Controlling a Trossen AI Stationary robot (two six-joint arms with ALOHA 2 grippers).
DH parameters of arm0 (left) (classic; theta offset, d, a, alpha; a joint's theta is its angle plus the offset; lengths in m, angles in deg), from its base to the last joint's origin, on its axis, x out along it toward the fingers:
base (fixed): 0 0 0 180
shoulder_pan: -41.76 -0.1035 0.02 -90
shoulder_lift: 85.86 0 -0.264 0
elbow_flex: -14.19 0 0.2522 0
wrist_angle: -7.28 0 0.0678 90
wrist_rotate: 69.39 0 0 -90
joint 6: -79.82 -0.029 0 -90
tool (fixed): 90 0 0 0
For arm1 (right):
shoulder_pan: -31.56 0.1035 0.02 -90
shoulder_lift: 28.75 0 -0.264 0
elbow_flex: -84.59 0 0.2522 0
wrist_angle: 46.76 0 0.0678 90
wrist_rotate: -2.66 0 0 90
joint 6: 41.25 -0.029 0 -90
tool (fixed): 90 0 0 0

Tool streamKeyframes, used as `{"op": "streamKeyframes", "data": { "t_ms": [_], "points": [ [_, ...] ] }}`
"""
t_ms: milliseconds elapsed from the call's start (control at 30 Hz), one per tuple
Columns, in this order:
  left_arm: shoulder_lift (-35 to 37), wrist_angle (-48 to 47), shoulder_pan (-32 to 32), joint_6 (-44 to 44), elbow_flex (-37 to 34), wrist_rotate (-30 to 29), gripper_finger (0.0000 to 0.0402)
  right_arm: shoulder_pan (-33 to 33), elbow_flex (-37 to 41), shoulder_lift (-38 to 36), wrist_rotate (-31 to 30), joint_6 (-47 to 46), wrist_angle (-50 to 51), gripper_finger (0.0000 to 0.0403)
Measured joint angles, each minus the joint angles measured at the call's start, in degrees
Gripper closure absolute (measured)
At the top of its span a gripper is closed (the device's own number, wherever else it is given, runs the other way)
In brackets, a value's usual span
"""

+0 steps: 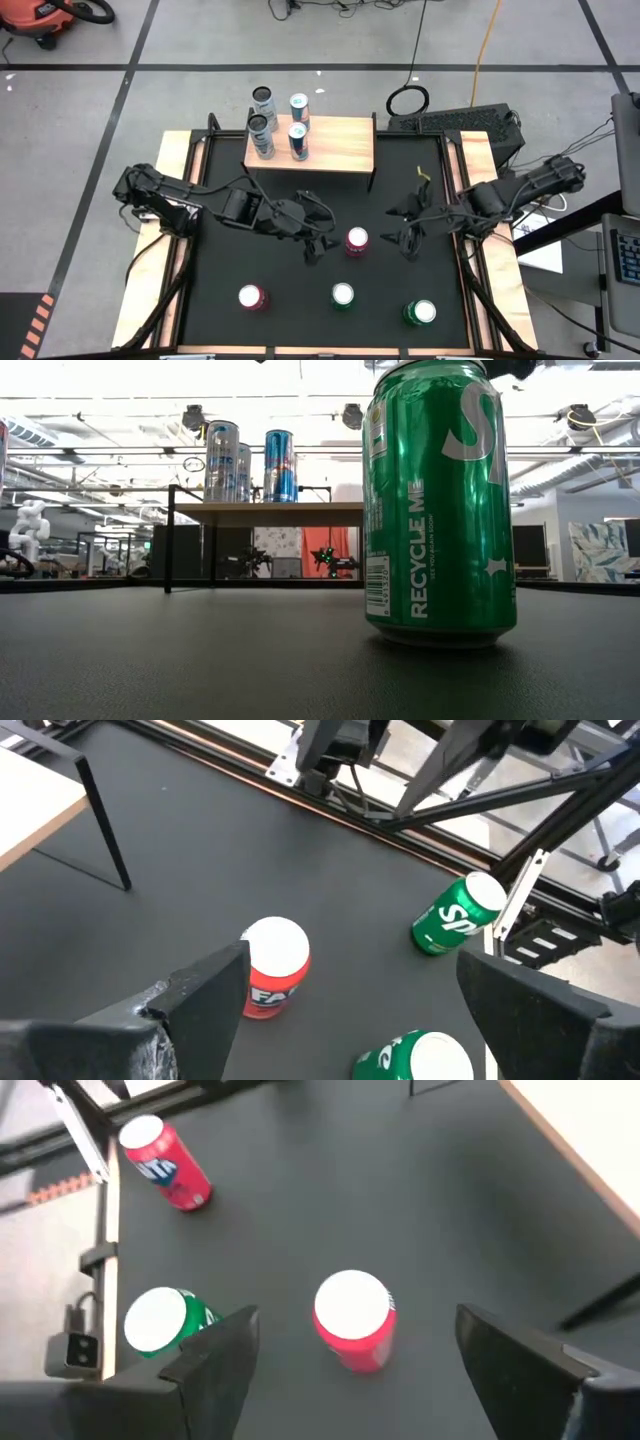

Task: Place canned beverage on shelf
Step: Put the right orange soda can on the shelf

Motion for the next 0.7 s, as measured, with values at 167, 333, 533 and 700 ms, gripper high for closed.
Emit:
{"op": "streamKeyframes", "data": {
  "t_ms": [167, 333, 533, 700],
  "points": [
    [0.0, 0.0, 0.2, 0.1, 0.0, 0.0, 0.0043, 0.0, 7.6, -2.7, 0.2, 5.6, -6.9, 0.0090],
    [0.0, 0.0, 0.2, 0.1, 0.0, -0.9, 0.0043, 0.0, 11.6, -3.0, 3.1, 6.5, -14.0, 0.0090],
    [0.0, 0.2, 0.2, 0.1, 0.0, -2.5, 0.0043, -0.2, 13.2, 0.6, 4.6, 5.5, -20.4, 0.0073],
    [0.0, 0.9, 0.6, 0.0, 0.0, -2.6, 0.0043, -0.6, 13.2, 3.4, 4.3, 5.0, -22.2, 0.0044]
  ]
}}
